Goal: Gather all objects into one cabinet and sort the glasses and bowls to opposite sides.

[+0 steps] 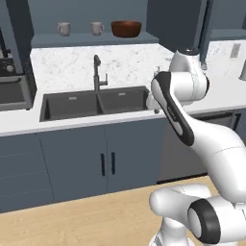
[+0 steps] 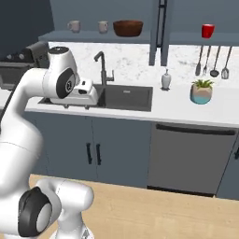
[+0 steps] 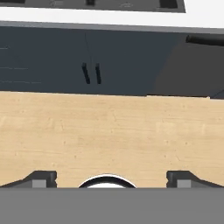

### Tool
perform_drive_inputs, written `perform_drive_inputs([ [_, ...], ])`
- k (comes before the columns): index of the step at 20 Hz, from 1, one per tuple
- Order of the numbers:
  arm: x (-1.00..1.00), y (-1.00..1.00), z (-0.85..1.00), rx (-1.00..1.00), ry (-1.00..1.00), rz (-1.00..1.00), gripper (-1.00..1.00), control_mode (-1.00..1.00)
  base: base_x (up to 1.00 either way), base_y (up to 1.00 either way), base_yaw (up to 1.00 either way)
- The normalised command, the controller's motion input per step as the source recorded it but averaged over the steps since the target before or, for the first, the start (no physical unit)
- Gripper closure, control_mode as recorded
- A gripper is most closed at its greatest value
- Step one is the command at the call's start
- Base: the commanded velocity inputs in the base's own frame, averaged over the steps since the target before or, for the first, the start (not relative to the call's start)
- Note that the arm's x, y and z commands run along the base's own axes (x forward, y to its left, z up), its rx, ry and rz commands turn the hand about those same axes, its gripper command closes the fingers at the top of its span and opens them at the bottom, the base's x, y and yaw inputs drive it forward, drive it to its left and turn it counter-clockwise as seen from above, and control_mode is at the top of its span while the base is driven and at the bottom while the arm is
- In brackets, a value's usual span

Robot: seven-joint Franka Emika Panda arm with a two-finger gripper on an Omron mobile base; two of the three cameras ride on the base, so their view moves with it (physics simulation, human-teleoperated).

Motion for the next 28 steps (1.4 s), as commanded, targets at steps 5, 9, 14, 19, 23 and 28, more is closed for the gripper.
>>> perform_drive_inputs([
  [5, 0.00, 0.00, 0.00, 0.00, 0.00, 0.00, -1.00, 1.00, -0.17, -0.86, -0.05],
  [9, 0.00, 0.00, 0.00, 0.00, 0.00, 0.00, -1.00, 1.00, -0.02, -0.88, -0.02],
  [14, 0.00, 0.00, 0.00, 0.00, 0.00, 0.00, -1.00, 1.00, 0.00, -0.87, -0.02],
  [19, 0.00, 0.00, 0.00, 0.00, 0.00, 0.00, -1.00, 1.00, 0.02, -0.74, -0.02],
  [23, 0.00, 0.00, 0.00, 0.00, 0.00, 0.00, -1.00, 1.00, 0.13, -0.35, -0.02],
  [28, 0.00, 0.00, 0.00, 0.00, 0.00, 0.00, -1.00, 1.00, -0.04, 0.02, -0.08],
])
